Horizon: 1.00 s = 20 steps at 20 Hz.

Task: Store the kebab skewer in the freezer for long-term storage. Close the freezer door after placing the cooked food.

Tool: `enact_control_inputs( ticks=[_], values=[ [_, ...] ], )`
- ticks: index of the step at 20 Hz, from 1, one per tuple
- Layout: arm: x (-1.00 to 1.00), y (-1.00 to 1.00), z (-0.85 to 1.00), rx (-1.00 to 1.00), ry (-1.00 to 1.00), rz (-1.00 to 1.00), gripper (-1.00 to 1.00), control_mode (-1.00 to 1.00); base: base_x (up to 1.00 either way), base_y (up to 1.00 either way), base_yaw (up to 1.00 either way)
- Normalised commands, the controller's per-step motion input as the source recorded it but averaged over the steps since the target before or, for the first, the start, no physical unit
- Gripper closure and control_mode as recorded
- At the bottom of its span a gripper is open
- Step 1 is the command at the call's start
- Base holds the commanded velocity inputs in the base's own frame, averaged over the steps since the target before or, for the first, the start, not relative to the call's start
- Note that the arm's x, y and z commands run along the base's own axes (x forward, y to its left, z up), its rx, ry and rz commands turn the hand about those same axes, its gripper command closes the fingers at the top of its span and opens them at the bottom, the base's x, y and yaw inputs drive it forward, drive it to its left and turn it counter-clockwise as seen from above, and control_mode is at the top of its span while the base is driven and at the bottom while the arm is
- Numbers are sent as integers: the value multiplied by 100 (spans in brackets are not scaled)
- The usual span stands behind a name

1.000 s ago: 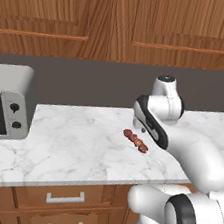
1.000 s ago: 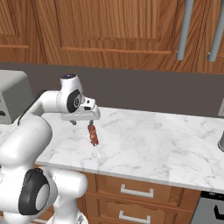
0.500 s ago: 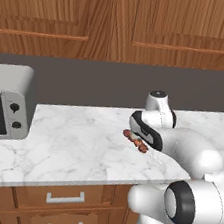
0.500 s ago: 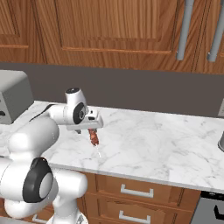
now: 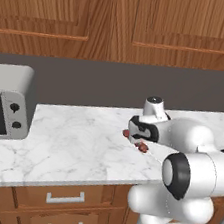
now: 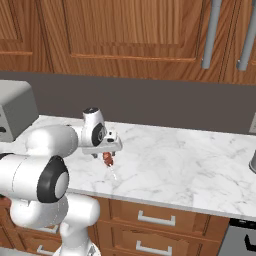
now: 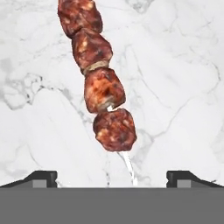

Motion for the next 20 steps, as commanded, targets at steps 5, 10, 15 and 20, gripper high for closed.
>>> enact_control_inputs(
  ticks=[5,10,15,20],
  values=[
    [15,-7,-32,0,1,2,-100,-100,0,0,0],
    [19,-7,-30,0,0,6,-100,-100,0,0,0],
    [17,-7,-17,2,0,7,-100,-100,0,0,0],
    [0,0,-17,5,0,3,-100,-100,0,0,0]
  ],
)
